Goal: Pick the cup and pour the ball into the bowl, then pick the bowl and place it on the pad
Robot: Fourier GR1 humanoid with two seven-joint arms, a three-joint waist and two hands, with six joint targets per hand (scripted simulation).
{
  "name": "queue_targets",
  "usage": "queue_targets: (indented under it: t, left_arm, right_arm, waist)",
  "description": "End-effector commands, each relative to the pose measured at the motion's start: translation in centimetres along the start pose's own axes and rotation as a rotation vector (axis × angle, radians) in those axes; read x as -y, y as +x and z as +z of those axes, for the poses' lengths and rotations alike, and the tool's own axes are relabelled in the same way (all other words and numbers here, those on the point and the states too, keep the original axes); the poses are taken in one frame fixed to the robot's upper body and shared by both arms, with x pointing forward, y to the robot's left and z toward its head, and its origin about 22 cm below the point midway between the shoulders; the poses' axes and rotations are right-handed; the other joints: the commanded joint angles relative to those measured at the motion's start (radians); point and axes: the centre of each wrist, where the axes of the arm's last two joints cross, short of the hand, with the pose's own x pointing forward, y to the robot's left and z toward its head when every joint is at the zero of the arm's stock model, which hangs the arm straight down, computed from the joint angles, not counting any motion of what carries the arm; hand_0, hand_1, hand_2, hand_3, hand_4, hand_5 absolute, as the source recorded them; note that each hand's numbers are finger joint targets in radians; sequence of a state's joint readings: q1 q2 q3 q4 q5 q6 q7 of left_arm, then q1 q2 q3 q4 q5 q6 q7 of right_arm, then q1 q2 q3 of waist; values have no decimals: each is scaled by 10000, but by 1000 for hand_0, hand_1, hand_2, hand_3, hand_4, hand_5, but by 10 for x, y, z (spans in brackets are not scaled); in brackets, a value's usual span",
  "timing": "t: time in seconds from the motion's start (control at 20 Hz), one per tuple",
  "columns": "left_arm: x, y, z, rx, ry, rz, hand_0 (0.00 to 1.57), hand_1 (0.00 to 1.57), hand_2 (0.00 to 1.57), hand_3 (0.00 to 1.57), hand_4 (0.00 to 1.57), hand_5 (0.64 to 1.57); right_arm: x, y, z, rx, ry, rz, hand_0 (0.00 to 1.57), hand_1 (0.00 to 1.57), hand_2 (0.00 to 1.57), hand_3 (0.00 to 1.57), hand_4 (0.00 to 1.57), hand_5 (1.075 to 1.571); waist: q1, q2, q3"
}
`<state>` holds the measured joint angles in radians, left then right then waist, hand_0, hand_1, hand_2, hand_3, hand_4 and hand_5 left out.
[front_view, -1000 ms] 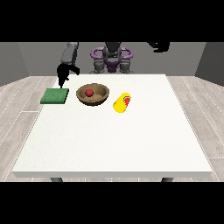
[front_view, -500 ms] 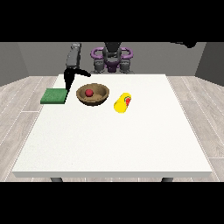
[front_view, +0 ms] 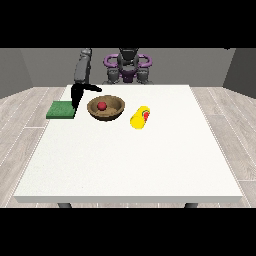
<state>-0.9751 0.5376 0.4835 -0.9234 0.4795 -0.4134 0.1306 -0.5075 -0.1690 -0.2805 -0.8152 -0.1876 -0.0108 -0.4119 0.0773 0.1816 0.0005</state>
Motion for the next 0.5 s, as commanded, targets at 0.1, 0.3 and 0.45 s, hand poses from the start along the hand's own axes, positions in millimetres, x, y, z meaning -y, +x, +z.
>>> queue_targets:
  t: [0.1,0.3,0.45]
  left_arm:
    - [7,31,-7,354,-444,336,0,0,0,0,138,1566]
    - [3,38,-3,398,-514,442,0,0,0,0,106,1568]
    - [-2,62,-1,1180,-516,244,0,0,0,0,94,1567]
  right_arm:
    - [13,-6,-8,47,-253,-438,0,0,0,0,0,1571]
    - [12,-31,12,-220,-407,-664,0,0,0,0,0,1569]
    - [13,-16,-6,435,-323,-923,0,0,0,0,0,1569]
  waist:
    - [311,470,6]
    - [358,566,7]
    - [312,1343,6]
